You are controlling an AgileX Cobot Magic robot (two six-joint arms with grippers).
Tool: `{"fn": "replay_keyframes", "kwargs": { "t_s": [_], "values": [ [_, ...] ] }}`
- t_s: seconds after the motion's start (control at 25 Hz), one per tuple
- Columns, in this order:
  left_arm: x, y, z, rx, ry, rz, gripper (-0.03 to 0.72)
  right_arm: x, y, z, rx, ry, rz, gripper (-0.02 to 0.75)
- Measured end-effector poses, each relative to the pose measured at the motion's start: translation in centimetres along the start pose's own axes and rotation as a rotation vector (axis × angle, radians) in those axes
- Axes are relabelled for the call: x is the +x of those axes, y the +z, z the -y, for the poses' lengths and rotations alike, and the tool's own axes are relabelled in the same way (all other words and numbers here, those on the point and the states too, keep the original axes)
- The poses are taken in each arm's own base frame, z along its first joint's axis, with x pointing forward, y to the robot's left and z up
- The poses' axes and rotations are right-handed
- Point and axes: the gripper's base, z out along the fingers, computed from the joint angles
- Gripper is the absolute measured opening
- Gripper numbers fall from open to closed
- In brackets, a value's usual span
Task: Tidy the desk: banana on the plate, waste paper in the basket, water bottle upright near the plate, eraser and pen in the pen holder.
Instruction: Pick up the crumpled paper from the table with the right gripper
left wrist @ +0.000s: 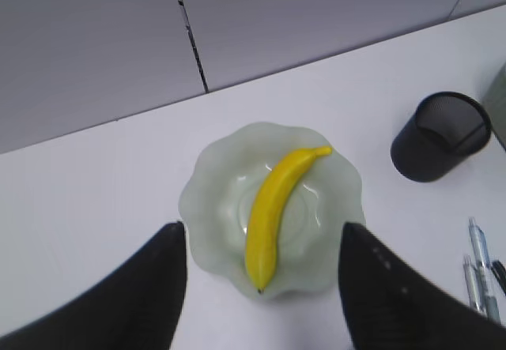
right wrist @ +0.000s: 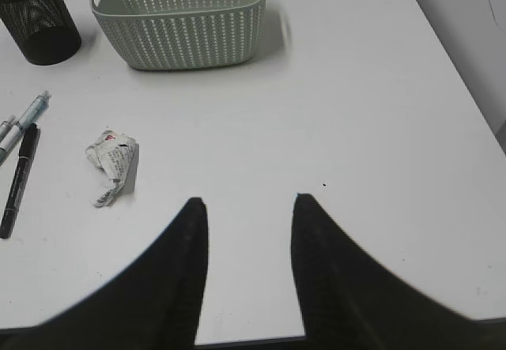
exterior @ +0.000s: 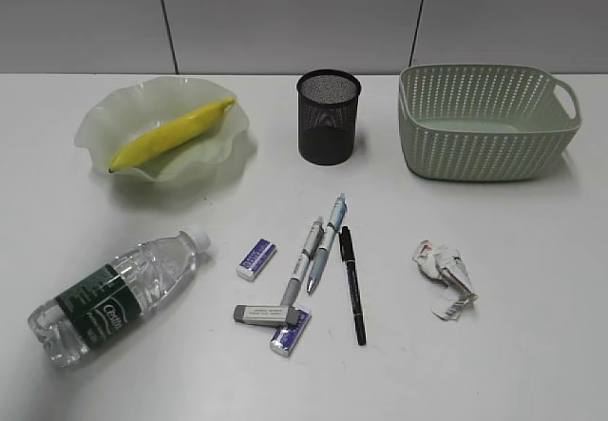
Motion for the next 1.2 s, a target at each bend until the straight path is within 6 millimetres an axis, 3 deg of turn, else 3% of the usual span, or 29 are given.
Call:
{"fn": "replay_keyframes", "kwargs": {
  "t_s": [0.08,0.24,0.48,0.64,0.72,0.84,0.96,1.08,1.2],
  "values": [
    [2.4,-2.7,0.3,0.002,-0.006,-0.002,0.450,0.0,0.0,0.0,0.000,0.000,0.000,0.294],
    [9.6,-5.0,1.1,0.015,-0.015,-0.094,0.444,0.0,0.0,0.0,0.000,0.000,0.000,0.294],
    [22.3,-6.3,2.2,0.023,-0.029,-0.091,0.440,0.0,0.0,0.0,0.000,0.000,0.000,0.294],
    [29.0,-7.1,2.8,0.021,-0.030,-0.008,0.438,0.0,0.0,0.0,-0.001,0.000,0.000,0.294],
    [31.4,-7.7,3.1,0.024,-0.029,0.061,0.437,0.0,0.0,-0.1,-0.006,0.004,0.001,0.294],
    [34.0,-9.3,3.4,0.023,-0.023,0.200,0.419,-0.5,-0.1,-0.4,-0.038,0.016,0.032,0.294],
    [35.6,-10.9,3.7,0.021,-0.016,0.338,0.372,-2.7,0.6,-1.1,-0.112,-0.010,0.132,0.294],
    [35.8,-11.1,3.7,0.022,-0.015,0.353,0.353,-5.1,3.0,-2.1,-0.213,-0.067,0.110,0.294],
    [35.9,-11.1,3.7,0.022,-0.015,0.357,0.347,-7.3,6.7,-2.9,-0.292,-0.136,-0.052,0.298]
  ]
}}
